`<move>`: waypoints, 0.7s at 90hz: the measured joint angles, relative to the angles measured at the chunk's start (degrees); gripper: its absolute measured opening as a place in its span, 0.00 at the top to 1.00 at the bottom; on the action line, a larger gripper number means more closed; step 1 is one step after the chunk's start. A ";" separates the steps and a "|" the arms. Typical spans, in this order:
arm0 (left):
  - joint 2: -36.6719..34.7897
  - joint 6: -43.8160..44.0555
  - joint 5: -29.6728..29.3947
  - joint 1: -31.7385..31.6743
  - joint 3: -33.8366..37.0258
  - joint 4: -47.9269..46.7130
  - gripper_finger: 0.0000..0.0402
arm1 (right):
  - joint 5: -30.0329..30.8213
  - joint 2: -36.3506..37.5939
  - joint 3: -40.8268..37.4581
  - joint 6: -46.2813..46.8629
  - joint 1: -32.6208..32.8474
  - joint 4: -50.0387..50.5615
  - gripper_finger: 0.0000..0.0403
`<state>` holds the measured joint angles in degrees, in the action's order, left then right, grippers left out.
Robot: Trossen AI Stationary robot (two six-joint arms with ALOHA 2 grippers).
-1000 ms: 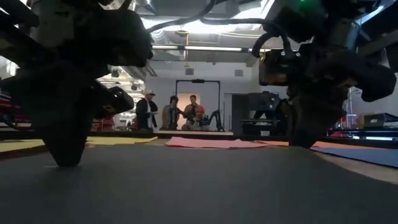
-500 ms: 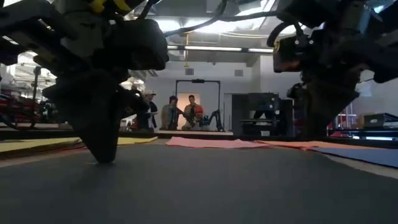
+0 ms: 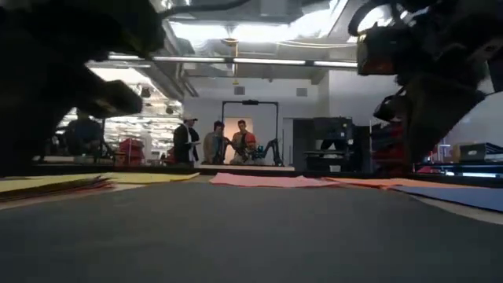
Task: Organize paper
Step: Stack the black paper on the top of the black paper
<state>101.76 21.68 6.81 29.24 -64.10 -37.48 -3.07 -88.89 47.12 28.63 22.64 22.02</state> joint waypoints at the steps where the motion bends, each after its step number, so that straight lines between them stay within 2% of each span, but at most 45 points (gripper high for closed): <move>1: 0.02 0.37 -0.18 0.14 0.00 -0.02 1.00 | 0.01 -0.12 0.01 0.31 0.39 -0.17 1.00; 26: 1.92 2.65 -3.64 0.30 -0.04 0.02 1.00 | -0.48 -6.21 0.04 8.38 6.71 -6.11 1.00; 63: 4.14 3.03 -2.96 1.09 -0.04 0.25 1.00 | -1.36 -9.76 0.08 10.25 6.85 -11.77 1.00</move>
<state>105.91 24.71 3.85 30.33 -64.14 -37.23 -4.42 -98.65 47.20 38.88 29.49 10.25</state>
